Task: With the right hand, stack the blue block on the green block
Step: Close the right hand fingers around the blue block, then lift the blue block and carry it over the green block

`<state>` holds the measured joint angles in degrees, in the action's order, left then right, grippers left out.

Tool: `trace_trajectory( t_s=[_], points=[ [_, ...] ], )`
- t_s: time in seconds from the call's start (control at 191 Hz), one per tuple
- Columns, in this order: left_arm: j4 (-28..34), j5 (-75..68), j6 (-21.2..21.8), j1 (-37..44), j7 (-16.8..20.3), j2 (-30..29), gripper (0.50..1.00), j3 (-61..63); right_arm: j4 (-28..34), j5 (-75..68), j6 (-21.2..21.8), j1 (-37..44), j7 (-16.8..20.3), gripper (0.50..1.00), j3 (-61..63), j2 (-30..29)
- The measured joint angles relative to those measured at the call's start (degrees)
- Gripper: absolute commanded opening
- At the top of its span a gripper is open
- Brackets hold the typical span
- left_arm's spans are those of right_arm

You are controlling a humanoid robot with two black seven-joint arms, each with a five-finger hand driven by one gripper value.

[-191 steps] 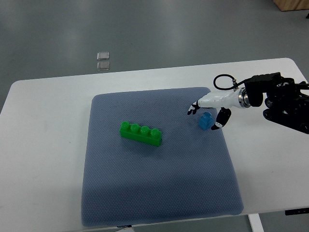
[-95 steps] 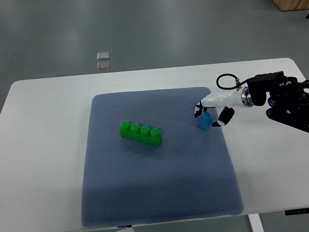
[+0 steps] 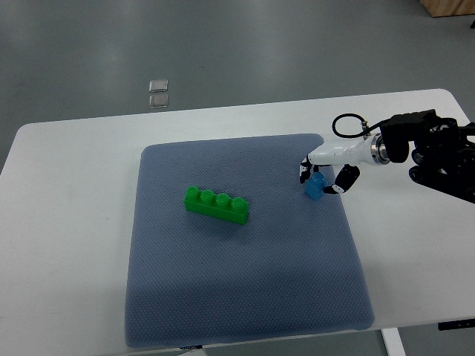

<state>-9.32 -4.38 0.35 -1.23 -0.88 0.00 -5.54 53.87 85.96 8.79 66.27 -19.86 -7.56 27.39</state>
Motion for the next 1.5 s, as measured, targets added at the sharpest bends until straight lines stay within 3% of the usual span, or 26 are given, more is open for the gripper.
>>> trace_trajectory(
  t_s=[0.1, 0.236, 0.477, 0.603, 1.21, 1.498],
  points=[
    [0.00, 0.00, 0.00, 0.00, 0.00, 0.00, 1.000, 0.00, 0.00, 0.00, 0.00, -0.01, -0.03, 0.680, -0.03, -0.02],
    [0.00, 0.00, 0.00, 0.00, 0.00, 0.00, 1.000, 0.00, 0.00, 0.01, 0.00, -0.01, -0.07, 0.619, -0.29, 0.13],
    [0.00, 0.00, 0.00, 0.00, 0.00, 0.00, 1.000, 0.00, 0.00, 0.68, -0.08, -0.08, -0.17, 0.603, -0.37, 0.15],
    [0.00, 0.00, 0.00, 0.00, 0.00, 0.00, 1.000, 0.00, 0.00, 0.70, -0.09, -0.08, -0.17, 0.552, -0.37, 0.03],
    [0.00, -0.01, 0.00, 0.00, 0.00, 0.00, 1.000, 0.00, 0.33, 0.55, -0.02, 4.68, -0.58, 0.554, 0.06, -0.82],
    [0.00, -0.01, 0.00, -0.01, 0.00, 0.00, 1.000, 0.00, 5.42, 0.43, 0.09, 9.89, -3.17, 0.556, 0.07, -3.17]
  ],
)
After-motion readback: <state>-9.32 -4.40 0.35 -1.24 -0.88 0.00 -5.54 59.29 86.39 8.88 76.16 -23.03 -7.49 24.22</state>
